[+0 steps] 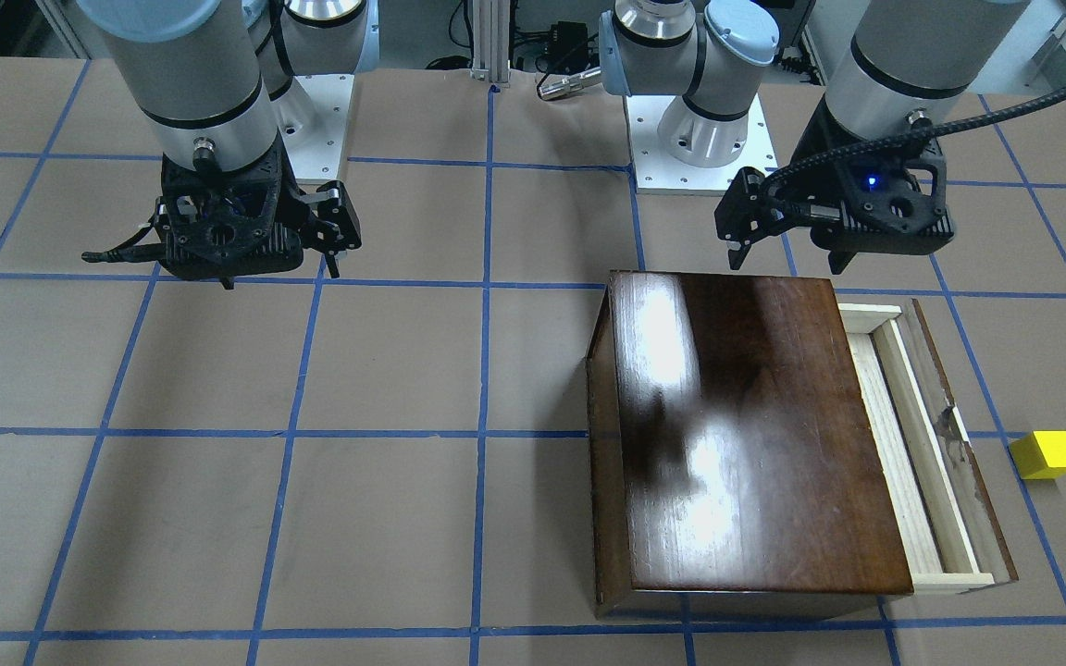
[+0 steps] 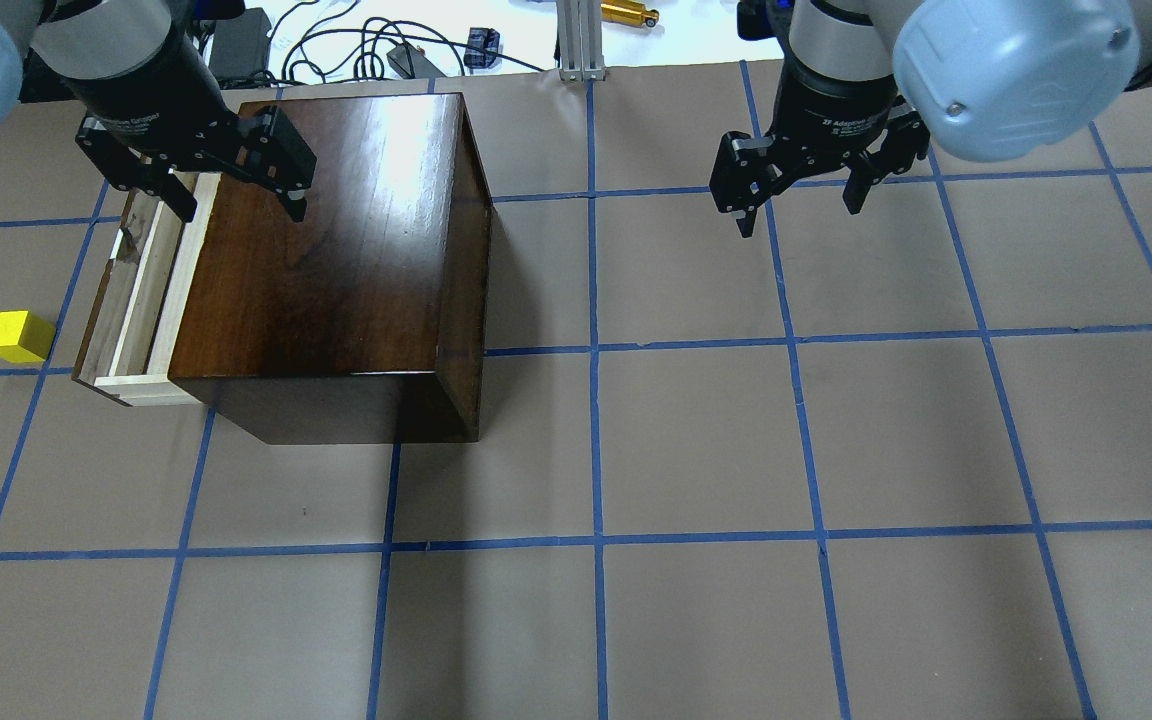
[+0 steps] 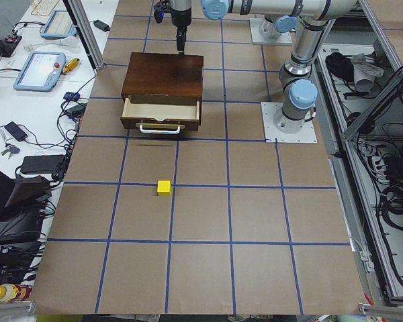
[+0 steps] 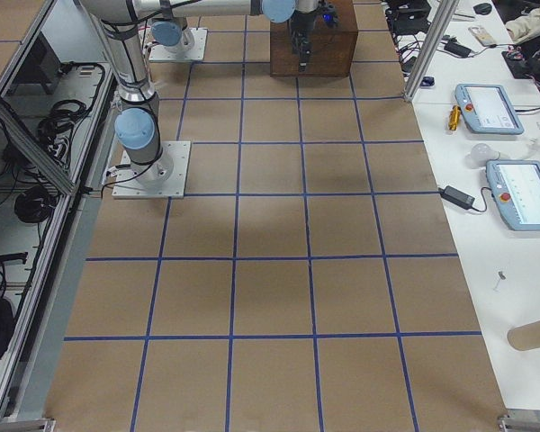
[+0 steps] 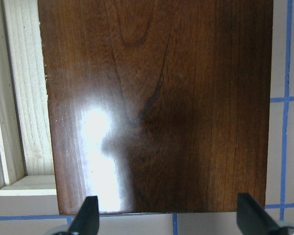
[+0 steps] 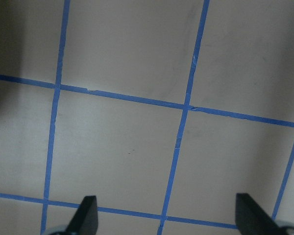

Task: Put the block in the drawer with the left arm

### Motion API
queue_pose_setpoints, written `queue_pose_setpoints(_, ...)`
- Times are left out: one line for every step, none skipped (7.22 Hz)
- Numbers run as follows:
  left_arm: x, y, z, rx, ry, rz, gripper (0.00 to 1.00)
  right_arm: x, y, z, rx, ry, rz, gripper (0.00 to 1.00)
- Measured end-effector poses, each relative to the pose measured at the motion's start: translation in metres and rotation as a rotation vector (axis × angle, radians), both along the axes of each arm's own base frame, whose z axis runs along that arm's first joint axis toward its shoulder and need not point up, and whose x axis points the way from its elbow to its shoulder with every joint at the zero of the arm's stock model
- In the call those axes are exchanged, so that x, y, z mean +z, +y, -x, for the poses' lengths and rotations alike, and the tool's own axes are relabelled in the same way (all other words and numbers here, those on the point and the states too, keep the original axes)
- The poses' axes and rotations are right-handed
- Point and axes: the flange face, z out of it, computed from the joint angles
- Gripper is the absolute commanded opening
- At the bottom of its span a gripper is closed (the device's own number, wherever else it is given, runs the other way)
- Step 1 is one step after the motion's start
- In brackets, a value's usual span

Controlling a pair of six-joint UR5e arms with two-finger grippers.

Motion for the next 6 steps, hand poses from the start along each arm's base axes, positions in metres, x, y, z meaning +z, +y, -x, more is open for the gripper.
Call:
queue_pose_setpoints(0.003, -0.001, -0.017, -0.024, -0.002, 0.004, 1.00, 0.000, 0.000, 0.000, 0.001, 0.000, 0.000, 1.00)
queue_pose_setpoints(0.007, -0.001, -0.052, -0.053, -0.004, 0.005, 1.00, 0.000, 0.000, 0.000, 0.001, 0.000, 0.000, 1.00)
queue_pose_setpoints(0.010, 0.001, -0.093, -0.080, -0.003, -0.007, 1.00, 0.000, 0.000, 0.000, 0.000, 0.000, 0.000, 1.00)
queue_pose_setpoints(0.010, 0.006, -0.137, -0.101, 0.001, -0.027, 1.00, 0.000, 0.000, 0.000, 0.001, 0.000, 0.000, 1.00)
queue_pose_setpoints(0.009, 0.011, -0.182, -0.142, 0.005, -0.040, 1.00, 0.000, 0.000, 0.000, 0.001, 0.000, 0.000, 1.00)
queue_pose_setpoints(0.006, 0.016, -0.226, -0.190, 0.011, -0.048, 1.00, 0.000, 0.000, 0.000, 0.000, 0.000, 0.000, 1.00)
